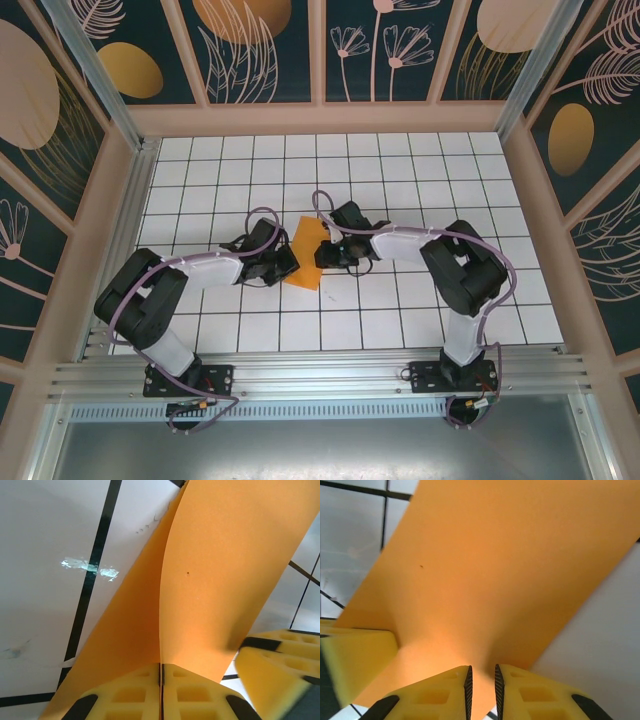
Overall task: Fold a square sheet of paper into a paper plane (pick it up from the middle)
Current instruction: Fold the triangle a second time at the center of the table.
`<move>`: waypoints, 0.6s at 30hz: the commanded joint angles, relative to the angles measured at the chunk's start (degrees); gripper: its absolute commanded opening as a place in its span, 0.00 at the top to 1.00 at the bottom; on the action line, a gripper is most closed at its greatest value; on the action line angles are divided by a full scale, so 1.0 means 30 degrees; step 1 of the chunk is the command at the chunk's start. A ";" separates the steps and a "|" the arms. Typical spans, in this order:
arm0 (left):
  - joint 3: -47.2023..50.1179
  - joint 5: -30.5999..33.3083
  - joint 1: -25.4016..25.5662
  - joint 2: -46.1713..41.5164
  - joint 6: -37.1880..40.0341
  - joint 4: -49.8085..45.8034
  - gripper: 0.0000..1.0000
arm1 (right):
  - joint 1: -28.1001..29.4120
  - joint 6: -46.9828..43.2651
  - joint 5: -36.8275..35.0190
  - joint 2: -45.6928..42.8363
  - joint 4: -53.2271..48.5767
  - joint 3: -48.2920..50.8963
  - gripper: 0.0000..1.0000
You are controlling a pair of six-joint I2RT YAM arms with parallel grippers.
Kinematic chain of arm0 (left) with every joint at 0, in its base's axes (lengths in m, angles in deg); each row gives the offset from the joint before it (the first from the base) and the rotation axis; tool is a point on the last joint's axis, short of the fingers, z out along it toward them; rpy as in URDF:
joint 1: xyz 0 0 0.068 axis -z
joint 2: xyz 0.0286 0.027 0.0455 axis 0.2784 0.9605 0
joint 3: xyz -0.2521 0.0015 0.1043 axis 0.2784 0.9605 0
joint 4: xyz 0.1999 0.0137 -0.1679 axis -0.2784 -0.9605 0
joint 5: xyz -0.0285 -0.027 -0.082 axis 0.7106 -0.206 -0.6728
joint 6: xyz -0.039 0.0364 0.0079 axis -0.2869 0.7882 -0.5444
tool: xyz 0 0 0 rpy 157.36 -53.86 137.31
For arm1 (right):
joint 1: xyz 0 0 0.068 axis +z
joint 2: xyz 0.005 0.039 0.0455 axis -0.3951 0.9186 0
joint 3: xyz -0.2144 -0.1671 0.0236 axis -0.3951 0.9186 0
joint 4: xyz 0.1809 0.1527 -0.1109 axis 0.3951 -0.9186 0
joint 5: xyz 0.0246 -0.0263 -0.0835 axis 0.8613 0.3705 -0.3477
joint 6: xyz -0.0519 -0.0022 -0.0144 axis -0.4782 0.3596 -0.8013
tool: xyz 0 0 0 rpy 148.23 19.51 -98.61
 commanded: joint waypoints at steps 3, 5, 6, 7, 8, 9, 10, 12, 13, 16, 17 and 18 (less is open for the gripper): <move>-0.0715 0.0745 0.0067 0.0213 0.0573 -0.0878 0.91 | 0.0103 0.0318 0.0602 0.0896 -0.1021 -0.0505 0.78; -0.0867 0.0580 0.0069 0.0180 0.0665 -0.0760 0.87 | 0.0059 0.0373 0.0163 0.1122 -0.1539 -0.0660 0.78; -0.0885 0.0404 0.0071 0.0104 0.0647 -0.0561 0.84 | 0.0028 0.0455 -0.0071 0.1244 -0.1825 -0.0757 0.78; -0.0894 0.0192 0.0070 0.0000 0.0571 -0.0342 0.80 | 0.0015 0.0562 -0.0180 0.1330 -0.1924 -0.0769 0.78; -0.0834 -0.0035 0.0046 -0.0154 0.0475 -0.0082 0.76 | -0.0022 0.0668 -0.0193 0.1393 -0.1961 -0.0717 0.78; -0.0716 -0.0228 0.0047 -0.0424 0.0336 0.0304 0.72 | -0.0062 0.0803 -0.0215 0.1460 -0.2023 -0.0712 0.78; -0.0530 -0.0359 0.0064 -0.0677 0.0170 0.0625 0.70 | -0.0065 0.0895 -0.0278 0.1512 -0.2086 -0.0709 0.78; -0.0267 -0.0552 0.0063 -0.1164 -0.0073 0.1186 0.69 | -0.0096 0.1017 -0.0281 0.1594 -0.2104 -0.0709 0.78; -0.0243 -0.0531 0.0057 -0.1293 -0.0121 0.1211 0.69 | -0.0121 0.1065 -0.0299 0.1648 -0.2174 -0.0766 0.79; -0.0319 -0.0252 0.0050 -0.1737 -0.0036 0.0884 0.68 | -0.0111 0.1079 -0.0419 0.1840 -0.2360 -0.0855 0.79; -0.0365 -0.0120 0.0051 -0.1853 0.0020 0.0741 0.68 | -0.0118 0.1080 -0.0452 0.1913 -0.2394 -0.0870 0.79; -0.0473 0.0014 0.0053 -0.1942 0.0140 0.0462 0.68 | -0.0097 0.1080 -0.0441 0.1953 -0.2414 -0.0886 0.79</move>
